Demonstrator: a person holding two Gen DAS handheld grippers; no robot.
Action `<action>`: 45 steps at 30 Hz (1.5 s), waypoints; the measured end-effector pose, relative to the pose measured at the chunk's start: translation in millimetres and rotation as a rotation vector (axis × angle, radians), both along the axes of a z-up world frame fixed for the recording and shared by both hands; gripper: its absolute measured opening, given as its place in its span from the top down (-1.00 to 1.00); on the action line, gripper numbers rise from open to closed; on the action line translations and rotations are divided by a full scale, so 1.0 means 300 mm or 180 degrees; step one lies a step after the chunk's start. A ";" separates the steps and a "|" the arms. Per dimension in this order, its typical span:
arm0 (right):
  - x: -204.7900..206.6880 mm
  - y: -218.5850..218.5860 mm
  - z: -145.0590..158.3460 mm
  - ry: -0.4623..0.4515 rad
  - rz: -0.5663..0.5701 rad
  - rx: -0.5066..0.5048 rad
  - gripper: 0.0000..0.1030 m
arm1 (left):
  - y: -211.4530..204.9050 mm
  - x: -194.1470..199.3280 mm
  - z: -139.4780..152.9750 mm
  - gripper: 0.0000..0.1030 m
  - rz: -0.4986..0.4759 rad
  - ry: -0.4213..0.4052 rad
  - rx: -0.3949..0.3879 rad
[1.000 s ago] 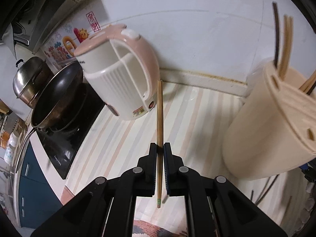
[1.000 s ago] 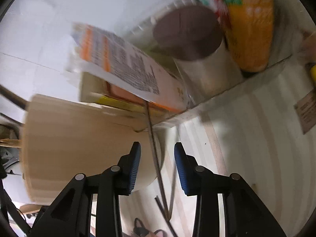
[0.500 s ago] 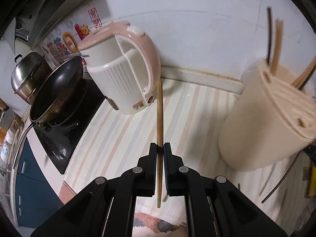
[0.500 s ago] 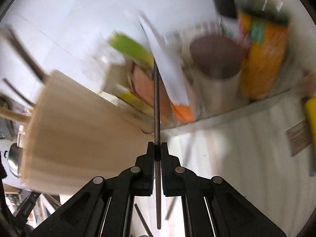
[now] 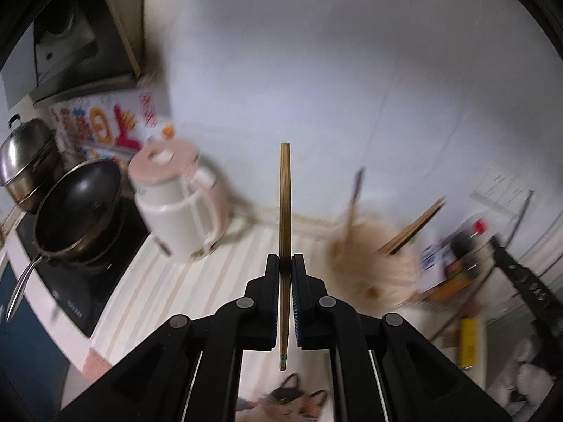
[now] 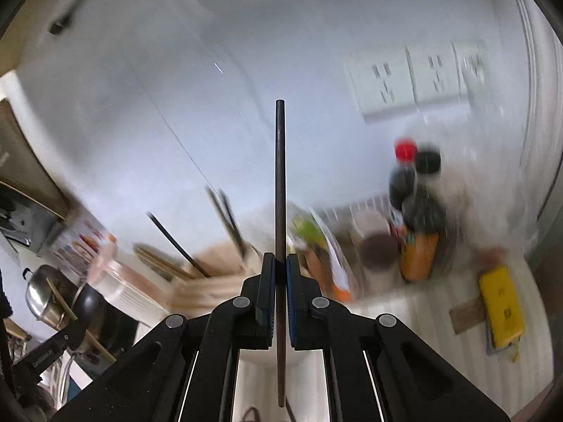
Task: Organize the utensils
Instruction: 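Carry both chopsticks over the beige holder and open both grippers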
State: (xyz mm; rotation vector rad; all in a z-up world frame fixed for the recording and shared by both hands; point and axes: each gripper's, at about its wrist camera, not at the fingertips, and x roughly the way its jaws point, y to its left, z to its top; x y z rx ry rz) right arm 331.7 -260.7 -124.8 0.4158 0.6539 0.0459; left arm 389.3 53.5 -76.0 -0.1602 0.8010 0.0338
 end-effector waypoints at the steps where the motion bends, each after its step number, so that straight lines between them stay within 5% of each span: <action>1: 0.007 0.005 0.040 -0.0042 0.0001 -0.0007 0.89 | -0.008 0.000 0.032 0.92 -0.0040 -0.0048 -0.0058; 6: 0.062 0.034 0.168 -0.0298 -0.0025 -0.0120 0.89 | -0.047 0.050 0.174 0.92 -0.0226 -0.0252 -0.0285; 12: 0.188 0.069 0.213 -0.0449 -0.0099 -0.0228 0.89 | -0.108 0.193 0.226 0.92 -0.0334 -0.0367 -0.0282; 26: 0.382 0.123 0.052 -0.0473 -0.0193 -0.0076 0.89 | -0.193 0.522 0.037 0.92 -0.0530 -0.0057 -0.0358; 37: 0.430 0.177 -0.033 -0.0121 0.0104 -0.0143 0.87 | -0.175 0.538 -0.027 0.88 -0.0681 0.0268 -0.0377; 40: 0.409 0.160 -0.014 0.0004 0.0184 -0.0097 0.77 | -0.169 0.493 0.025 0.63 -0.0679 0.0226 -0.0301; 43: 0.358 0.137 0.024 0.0008 0.0132 -0.0089 0.37 | -0.143 0.421 0.079 -0.25 -0.0606 0.0070 -0.0236; 45: 0.313 0.110 0.053 0.0044 0.0070 -0.0060 0.32 | -0.120 0.366 0.101 -0.43 -0.0554 0.0004 -0.0186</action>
